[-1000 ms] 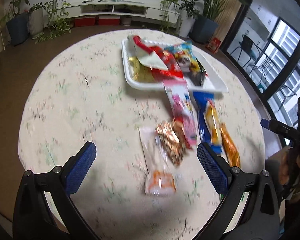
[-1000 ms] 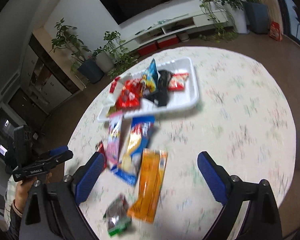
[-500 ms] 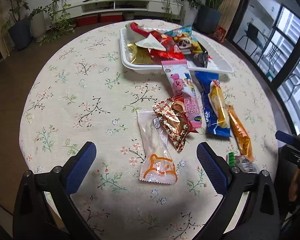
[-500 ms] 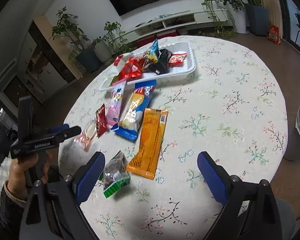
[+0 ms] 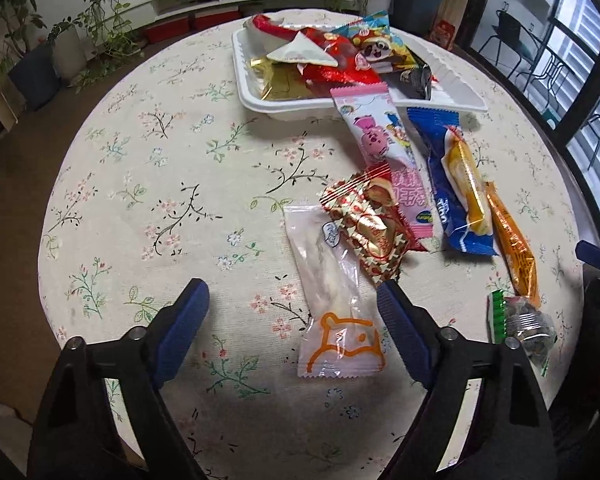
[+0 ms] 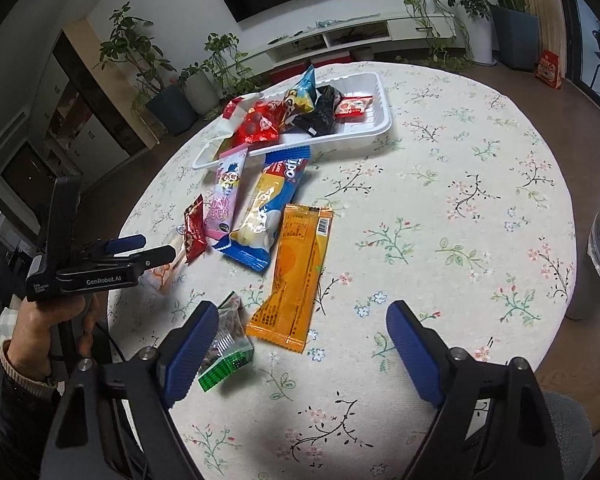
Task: Organize snacks
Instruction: 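Grasp the clear bun packet with the left tool while the right tool grasps the orange bar, then lift the bun packet and orange bar and carry them over the tray, then open both tools to release the bun packet and orange bar into the tray, then move both open tools back toward the pink tube and blue Tipo cake, then grasp the pink candy tube with the left tool while the right tool grasps the blue Tipo cake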
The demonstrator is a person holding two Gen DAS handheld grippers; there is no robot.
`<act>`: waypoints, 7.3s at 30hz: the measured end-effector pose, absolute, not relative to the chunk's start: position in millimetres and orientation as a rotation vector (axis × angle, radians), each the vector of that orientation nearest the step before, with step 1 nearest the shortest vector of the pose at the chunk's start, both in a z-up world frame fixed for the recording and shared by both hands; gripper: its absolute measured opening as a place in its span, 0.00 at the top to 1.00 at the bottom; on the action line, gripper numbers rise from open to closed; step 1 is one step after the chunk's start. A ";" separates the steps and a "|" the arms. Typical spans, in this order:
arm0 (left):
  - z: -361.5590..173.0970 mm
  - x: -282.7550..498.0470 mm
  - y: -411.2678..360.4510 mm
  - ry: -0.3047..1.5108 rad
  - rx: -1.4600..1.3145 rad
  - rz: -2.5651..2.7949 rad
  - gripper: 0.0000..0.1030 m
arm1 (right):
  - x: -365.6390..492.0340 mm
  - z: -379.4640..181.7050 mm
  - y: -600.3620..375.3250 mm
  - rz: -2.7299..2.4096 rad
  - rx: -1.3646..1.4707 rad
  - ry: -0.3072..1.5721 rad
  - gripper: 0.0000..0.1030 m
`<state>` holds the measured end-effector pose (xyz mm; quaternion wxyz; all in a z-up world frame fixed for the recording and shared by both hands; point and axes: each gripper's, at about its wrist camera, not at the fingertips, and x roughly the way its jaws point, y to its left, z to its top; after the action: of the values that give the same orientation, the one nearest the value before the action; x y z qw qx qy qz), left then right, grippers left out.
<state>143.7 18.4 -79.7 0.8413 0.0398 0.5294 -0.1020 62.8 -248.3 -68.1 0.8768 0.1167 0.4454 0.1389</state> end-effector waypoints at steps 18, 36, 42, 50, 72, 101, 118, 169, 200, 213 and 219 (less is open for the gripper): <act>-91.9 174.6 10.7 1.161 0.150 -0.247 0.63 | 77.7 -71.0 -231.8 0.269 0.148 0.959 0.22; -90.1 163.8 19.1 1.126 0.087 -0.291 0.75 | 123.3 -93.0 -200.8 0.235 0.019 1.089 0.37; -89.4 161.9 21.2 1.126 0.082 -0.296 0.76 | 127.9 -98.4 -197.2 0.212 -0.039 1.107 0.45; -88.2 158.1 21.8 1.133 0.081 -0.309 0.77 | 128.8 -97.1 -199.6 0.216 -0.069 1.111 0.76; -85.2 126.8 48.7 1.127 -0.117 -0.337 0.78 | 102.8 -88.2 -224.6 0.244 0.045 1.056 0.80; -11.7 163.5 57.5 0.943 -0.337 -0.447 0.78 | 126.1 -36.8 -282.6 0.273 0.274 0.930 0.80; 31.3 324.6 11.9 0.902 -0.321 -0.454 0.78 | 254.5 20.7 -263.3 0.295 0.202 0.852 0.80; -11.8 358.1 -37.9 0.864 -0.165 -0.388 0.01 | 310.1 -31.8 -257.3 0.117 0.090 0.902 0.19; -65.5 240.5 -7.2 1.045 -0.105 -0.326 0.01 | 159.7 -55.7 -224.4 0.218 0.201 0.932 0.15; -93.0 264.3 -26.6 1.098 -0.040 -0.281 0.04 | 173.3 -80.9 -202.9 0.215 0.150 1.035 0.29; -98.3 270.1 -42.7 1.122 0.017 -0.286 0.40 | 174.9 -84.1 -200.8 0.213 0.147 1.046 0.29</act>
<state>270.1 -42.7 -98.3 0.8370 0.0080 0.5302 -0.1351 174.9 -200.8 -84.1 0.8583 0.0701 0.4982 0.1013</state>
